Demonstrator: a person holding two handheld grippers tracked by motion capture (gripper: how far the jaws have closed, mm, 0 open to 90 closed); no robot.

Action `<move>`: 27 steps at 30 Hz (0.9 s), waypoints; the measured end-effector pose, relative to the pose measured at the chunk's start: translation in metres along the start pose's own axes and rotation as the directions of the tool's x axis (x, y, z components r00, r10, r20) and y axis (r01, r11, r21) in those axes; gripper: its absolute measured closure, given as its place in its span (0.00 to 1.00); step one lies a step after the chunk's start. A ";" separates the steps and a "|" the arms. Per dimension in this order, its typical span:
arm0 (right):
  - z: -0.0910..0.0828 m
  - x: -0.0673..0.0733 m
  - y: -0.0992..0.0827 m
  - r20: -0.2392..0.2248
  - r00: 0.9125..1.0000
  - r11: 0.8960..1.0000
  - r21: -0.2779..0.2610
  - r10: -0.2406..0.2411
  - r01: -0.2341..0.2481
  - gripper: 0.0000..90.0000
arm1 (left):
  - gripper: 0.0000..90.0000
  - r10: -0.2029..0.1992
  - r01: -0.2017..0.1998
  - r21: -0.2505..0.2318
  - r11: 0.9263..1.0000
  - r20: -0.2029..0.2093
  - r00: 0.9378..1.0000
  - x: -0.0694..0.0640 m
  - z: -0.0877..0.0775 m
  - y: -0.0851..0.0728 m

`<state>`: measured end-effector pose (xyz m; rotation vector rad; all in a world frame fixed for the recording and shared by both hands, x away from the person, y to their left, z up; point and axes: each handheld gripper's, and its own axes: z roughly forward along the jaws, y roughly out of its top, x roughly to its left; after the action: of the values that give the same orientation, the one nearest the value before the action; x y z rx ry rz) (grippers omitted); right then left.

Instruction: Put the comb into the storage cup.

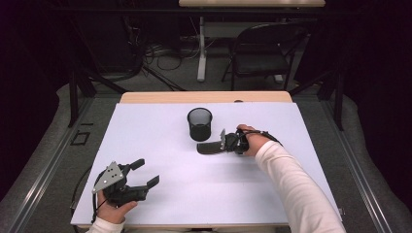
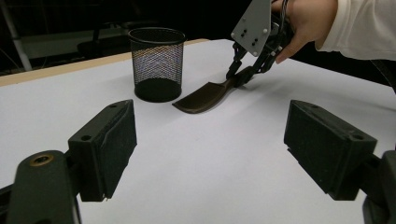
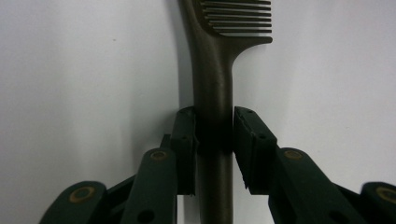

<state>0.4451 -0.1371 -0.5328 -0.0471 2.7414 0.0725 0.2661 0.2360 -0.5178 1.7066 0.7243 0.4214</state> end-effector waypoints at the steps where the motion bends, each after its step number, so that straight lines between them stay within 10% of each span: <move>1: 0.000 0.000 0.000 0.000 1.000 1.000 -0.001 -0.003 0.003 0.79 | 0.19 0.000 0.000 0.000 1.000 0.000 1.000 0.000 0.000 0.000; 27: -0.002 0.002 -0.004 -0.006 0.999 0.999 -0.018 -0.034 0.034 0.81 | 0.19 0.002 -0.002 0.003 1.000 -0.001 1.000 0.000 0.000 0.000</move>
<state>0.4425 -0.1411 -0.5321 -0.0987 2.7456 0.0873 0.2663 0.2361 -0.5180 1.7098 0.7244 0.4233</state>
